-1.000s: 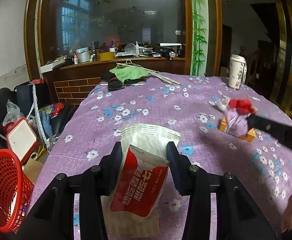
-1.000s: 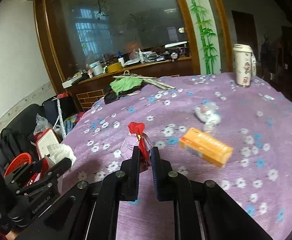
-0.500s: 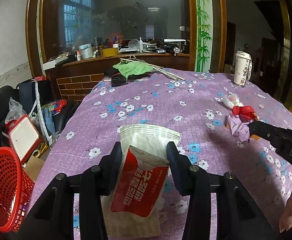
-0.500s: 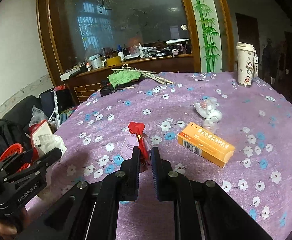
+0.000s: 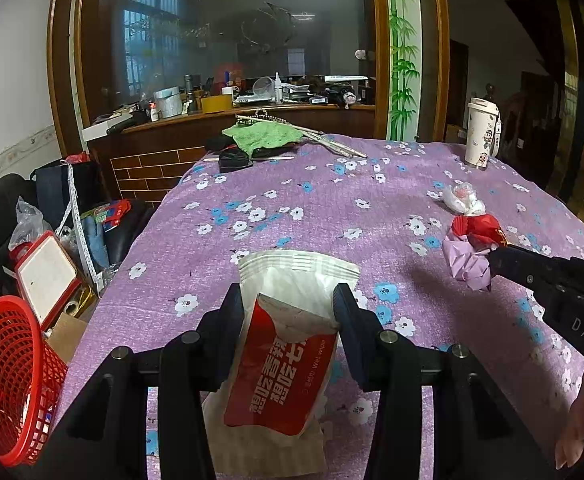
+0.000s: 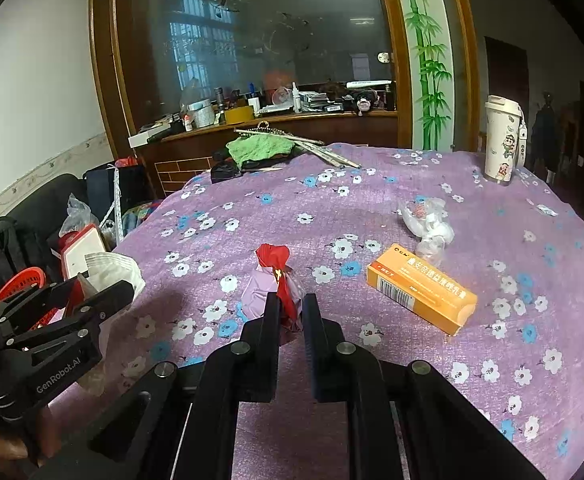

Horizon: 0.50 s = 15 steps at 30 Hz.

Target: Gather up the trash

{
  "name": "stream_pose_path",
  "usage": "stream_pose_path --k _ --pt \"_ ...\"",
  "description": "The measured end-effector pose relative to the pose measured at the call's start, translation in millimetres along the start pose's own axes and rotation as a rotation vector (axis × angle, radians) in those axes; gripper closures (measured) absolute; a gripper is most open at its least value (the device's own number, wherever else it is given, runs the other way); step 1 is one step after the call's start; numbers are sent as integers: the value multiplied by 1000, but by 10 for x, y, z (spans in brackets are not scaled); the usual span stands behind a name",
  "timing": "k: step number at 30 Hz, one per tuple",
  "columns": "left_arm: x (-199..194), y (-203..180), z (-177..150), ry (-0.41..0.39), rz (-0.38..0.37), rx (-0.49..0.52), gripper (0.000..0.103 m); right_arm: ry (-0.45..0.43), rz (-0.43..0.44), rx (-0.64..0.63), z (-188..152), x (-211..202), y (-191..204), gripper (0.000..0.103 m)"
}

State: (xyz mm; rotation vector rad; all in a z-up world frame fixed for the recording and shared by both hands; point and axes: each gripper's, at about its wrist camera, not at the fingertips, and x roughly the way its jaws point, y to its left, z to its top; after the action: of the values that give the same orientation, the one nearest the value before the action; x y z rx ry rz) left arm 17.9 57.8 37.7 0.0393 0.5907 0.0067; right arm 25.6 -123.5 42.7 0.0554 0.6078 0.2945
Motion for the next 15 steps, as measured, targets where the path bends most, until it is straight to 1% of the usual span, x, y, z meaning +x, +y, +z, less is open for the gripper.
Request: stream_pose_path --k 15 --pt "-1 -12 2 -2 4 0 59 -3 1 -5 -11 -23 17 91"
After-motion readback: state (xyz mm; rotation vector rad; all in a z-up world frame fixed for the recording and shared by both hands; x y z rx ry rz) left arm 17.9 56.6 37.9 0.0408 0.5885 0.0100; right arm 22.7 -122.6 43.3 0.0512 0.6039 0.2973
